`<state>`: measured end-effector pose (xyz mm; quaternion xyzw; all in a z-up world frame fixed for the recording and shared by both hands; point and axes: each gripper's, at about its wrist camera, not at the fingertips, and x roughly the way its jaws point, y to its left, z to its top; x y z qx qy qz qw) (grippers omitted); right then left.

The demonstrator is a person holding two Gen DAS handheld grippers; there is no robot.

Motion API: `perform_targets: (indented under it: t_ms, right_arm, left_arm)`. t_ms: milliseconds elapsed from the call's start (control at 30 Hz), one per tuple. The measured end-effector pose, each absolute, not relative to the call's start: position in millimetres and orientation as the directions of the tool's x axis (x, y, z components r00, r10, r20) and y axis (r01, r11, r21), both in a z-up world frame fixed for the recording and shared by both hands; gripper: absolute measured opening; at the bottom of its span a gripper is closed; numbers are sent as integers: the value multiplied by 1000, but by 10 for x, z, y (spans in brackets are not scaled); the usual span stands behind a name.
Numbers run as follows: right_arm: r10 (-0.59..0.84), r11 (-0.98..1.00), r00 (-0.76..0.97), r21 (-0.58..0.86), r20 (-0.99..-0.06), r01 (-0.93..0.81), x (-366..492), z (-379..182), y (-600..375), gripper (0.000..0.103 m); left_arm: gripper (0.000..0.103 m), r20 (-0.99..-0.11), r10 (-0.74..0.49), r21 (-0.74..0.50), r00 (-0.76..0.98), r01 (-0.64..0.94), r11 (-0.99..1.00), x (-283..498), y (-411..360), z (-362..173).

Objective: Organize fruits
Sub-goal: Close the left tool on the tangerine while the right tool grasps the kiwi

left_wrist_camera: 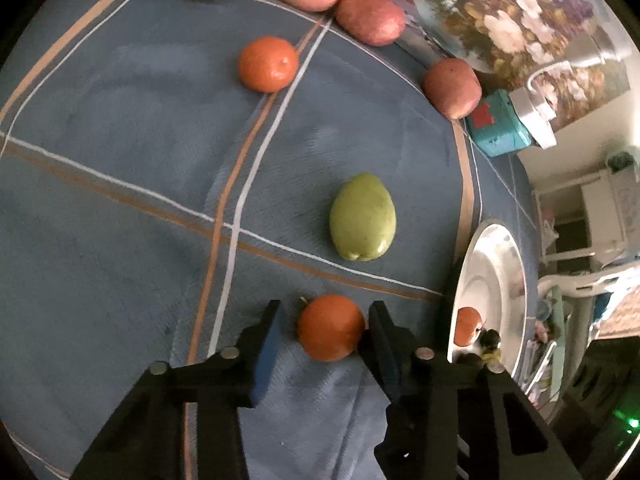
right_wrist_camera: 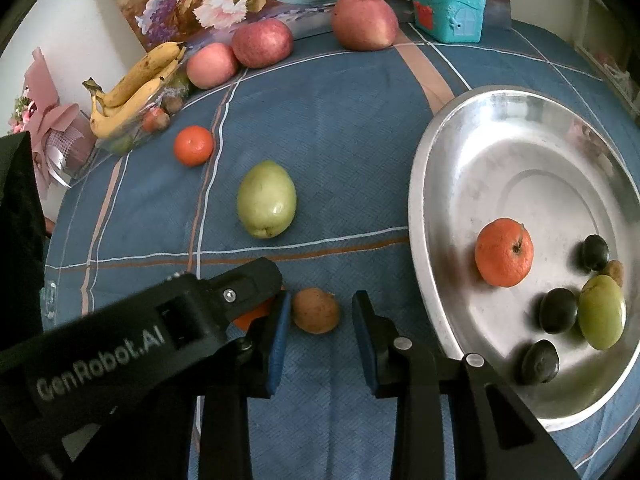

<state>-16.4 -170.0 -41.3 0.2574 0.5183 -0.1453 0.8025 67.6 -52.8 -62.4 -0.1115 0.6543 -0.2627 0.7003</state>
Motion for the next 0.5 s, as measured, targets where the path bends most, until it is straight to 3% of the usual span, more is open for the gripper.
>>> perform_targets:
  t_ms: [100,500]
  right_arm:
    - [36,823,421,266,-906,502,-159,-414,-1696,33]
    - [46,811,428,284,-903,511,-181,-419,-1738,33]
  left_arm:
    - [37,-840,-542,-533,-8,193,824,689,-507,-647]
    - [35,-865,-493,-484,93,102,869,805,-122,-527]
